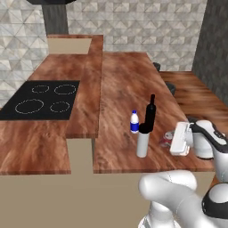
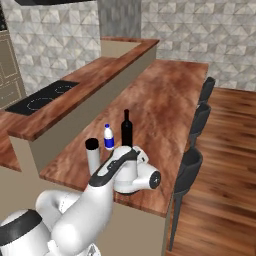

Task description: Move the drinks to the dining counter.

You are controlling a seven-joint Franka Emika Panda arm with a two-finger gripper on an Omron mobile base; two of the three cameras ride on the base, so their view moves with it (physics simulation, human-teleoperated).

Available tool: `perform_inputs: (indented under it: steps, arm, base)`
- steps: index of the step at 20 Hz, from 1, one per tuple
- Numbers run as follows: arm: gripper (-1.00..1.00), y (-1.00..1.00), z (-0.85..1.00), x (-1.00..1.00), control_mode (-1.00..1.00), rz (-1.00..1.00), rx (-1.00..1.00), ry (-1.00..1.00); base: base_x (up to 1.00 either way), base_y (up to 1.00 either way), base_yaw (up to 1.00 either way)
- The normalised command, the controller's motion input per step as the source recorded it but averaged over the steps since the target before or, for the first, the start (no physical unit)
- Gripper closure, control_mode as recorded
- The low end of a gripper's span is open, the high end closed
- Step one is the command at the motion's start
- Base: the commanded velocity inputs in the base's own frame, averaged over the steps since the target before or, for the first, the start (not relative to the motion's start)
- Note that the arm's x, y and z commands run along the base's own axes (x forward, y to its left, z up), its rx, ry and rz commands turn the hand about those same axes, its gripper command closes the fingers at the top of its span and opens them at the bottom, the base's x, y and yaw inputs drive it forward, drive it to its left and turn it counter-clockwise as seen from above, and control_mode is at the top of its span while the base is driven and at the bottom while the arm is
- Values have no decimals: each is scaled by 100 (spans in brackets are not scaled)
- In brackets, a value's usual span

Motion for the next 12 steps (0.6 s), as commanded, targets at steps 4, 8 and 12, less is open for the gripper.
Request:
perform_inputs:
  steps: [4, 8, 12]
  arm:
    - [100, 0, -14, 26, -100, -1, -4, 9]
    - [100, 0, -22, 20, -100, 0, -2, 4]
    - [100, 0, -25, 18, -100, 0, -1, 1]
  base:
    - [0, 0, 0]
    - [0, 0, 0]
    - [0, 0, 0]
